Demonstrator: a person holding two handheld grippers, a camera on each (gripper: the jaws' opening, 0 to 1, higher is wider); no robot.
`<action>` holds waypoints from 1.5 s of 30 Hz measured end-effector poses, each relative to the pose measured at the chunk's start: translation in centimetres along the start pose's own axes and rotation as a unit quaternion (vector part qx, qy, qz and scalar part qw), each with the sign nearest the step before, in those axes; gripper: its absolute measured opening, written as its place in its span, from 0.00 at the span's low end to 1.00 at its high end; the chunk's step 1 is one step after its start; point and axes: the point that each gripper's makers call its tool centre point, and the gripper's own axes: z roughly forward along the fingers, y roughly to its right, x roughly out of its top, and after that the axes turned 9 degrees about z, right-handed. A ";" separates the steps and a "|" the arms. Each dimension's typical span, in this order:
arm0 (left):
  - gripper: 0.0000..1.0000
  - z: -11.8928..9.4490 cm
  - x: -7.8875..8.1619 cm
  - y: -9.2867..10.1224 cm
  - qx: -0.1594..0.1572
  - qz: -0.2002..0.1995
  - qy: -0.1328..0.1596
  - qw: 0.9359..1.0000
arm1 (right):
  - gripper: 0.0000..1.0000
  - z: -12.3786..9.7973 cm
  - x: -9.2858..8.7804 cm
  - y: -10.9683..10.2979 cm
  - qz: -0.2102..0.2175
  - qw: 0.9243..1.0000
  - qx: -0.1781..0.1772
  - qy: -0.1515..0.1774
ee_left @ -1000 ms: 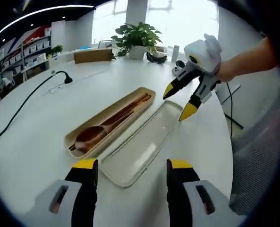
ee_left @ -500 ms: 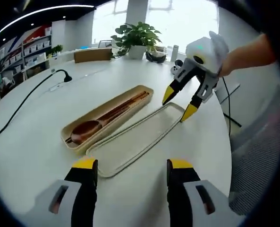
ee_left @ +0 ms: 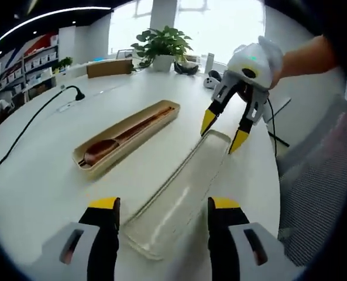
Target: Arrange the utensils inside the cutlery case until each visible utensil rests in its matching compartment.
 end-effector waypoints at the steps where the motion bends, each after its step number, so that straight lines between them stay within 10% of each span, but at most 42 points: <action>1: 0.63 0.0 -0.2 0.1 0.002 0.008 -0.004 1.000 | 0.34 0.0 0.0 0.0 0.004 1.000 -0.002 -0.001; 16: 0.57 0.5 -1.4 0.6 -0.008 0.047 -0.012 0.999 | 0.20 0.5 0.0 -0.3 0.027 0.998 -0.057 0.017; 19: 0.51 0.6 -1.1 0.3 -0.015 0.052 -0.014 0.998 | 0.02 0.8 0.0 -1.6 0.048 0.998 -0.022 0.019; 27: 0.48 0.9 -0.8 0.5 -0.026 0.063 -0.017 0.998 | 0.00 0.6 0.3 -2.6 0.075 0.997 0.023 -0.004; 36: 0.42 0.9 -0.6 0.5 -0.024 0.054 -0.017 0.998 | 0.00 -2.2 2.1 -2.8 0.186 0.977 0.091 0.054; 41: 0.40 0.9 -0.6 0.7 -0.034 0.052 -0.015 0.998 | 0.03 -2.8 2.3 -1.1 0.108 0.993 -0.004 0.052; 45: 0.39 0.8 -0.4 0.7 -0.045 0.041 -0.012 0.998 | 0.38 -1.8 2.5 -0.6 -0.005 0.997 -0.064 0.029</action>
